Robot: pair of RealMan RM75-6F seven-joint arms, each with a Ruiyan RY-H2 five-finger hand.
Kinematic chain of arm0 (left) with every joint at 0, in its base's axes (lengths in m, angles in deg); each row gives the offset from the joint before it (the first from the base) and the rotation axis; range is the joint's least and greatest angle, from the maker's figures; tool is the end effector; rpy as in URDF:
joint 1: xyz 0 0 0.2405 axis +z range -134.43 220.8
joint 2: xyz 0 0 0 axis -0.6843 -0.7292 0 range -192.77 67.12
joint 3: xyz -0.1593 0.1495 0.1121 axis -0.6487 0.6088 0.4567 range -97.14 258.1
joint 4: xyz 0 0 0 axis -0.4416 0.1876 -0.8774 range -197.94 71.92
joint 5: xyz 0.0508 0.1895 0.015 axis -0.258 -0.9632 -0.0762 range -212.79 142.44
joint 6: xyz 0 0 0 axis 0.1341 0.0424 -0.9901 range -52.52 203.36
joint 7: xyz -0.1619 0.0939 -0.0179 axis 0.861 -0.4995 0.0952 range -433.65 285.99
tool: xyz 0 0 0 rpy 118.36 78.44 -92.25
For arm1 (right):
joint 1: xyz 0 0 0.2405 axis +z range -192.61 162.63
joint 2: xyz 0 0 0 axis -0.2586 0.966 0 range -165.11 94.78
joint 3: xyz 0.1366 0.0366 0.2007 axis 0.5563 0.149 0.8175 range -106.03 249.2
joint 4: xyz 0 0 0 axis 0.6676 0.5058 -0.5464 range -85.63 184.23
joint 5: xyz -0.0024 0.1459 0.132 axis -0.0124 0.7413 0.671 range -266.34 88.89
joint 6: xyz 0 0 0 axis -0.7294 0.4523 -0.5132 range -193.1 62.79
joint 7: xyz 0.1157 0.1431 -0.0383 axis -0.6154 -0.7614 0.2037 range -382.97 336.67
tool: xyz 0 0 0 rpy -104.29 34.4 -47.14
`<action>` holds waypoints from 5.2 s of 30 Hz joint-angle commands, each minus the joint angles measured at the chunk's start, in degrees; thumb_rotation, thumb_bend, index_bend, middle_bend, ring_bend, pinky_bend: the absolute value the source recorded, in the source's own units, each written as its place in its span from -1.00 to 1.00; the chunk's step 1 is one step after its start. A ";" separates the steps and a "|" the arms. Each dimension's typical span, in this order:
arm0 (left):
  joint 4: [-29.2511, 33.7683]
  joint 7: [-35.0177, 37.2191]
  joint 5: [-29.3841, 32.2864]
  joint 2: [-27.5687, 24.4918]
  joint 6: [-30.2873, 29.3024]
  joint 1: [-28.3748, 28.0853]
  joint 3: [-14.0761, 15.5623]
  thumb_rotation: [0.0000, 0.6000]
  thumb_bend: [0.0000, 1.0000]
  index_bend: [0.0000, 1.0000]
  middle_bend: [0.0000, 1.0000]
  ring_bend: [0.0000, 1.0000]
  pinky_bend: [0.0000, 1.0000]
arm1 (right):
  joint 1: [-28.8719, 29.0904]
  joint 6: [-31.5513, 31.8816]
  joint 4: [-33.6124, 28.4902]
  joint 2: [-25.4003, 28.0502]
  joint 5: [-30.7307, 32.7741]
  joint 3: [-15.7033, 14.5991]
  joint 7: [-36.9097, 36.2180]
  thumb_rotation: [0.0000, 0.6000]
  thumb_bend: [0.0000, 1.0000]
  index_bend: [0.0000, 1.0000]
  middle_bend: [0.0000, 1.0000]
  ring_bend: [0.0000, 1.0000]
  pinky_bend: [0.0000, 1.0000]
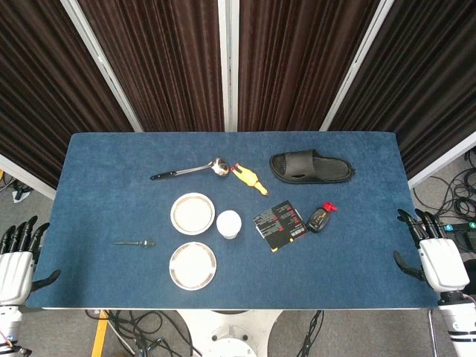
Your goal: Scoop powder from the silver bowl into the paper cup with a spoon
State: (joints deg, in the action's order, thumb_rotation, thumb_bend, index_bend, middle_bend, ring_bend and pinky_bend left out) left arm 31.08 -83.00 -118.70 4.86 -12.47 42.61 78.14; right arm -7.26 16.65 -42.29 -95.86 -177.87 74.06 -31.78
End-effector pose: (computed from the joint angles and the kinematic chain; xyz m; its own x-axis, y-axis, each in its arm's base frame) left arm -0.3060 0.1980 0.1541 0.4557 0.0088 0.8901 0.8853 0.1002 -0.4542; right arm -0.2873 -0.2362 0.1713 0.3328 -0.0521 0.9415 -0.9399 -0.0988 0.3268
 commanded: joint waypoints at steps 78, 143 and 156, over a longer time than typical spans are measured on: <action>-18.05 1.85 26.35 18.41 39.15 -25.71 -4.09 1.00 -0.22 0.15 0.95 0.87 1.00 | 1.56 -2.55 1.02 -0.15 2.75 1.06 0.32 1.00 -0.45 -0.90 -0.59 -1.00 -0.93; -20.53 -56.15 34.91 32.26 21.28 -49.05 -4.97 1.00 0.02 0.28 0.96 0.90 1.00 | 1.31 -1.98 0.43 2.14 3.70 1.79 0.57 1.00 -0.45 -0.90 -0.59 -1.00 -0.93; -22.52 -61.89 35.20 36.30 21.21 -49.91 -3.44 1.00 0.02 0.28 0.96 0.90 1.00 | 0.87 -1.84 1.29 1.97 3.74 1.54 -0.50 1.00 -0.45 -0.90 -0.57 -1.00 -0.93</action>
State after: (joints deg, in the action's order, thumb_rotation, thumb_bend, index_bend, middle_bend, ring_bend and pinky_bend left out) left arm 8.64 -144.72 -83.51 40.99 8.70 -7.21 74.68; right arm -6.37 14.81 -41.01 -93.87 -174.13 75.61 -32.27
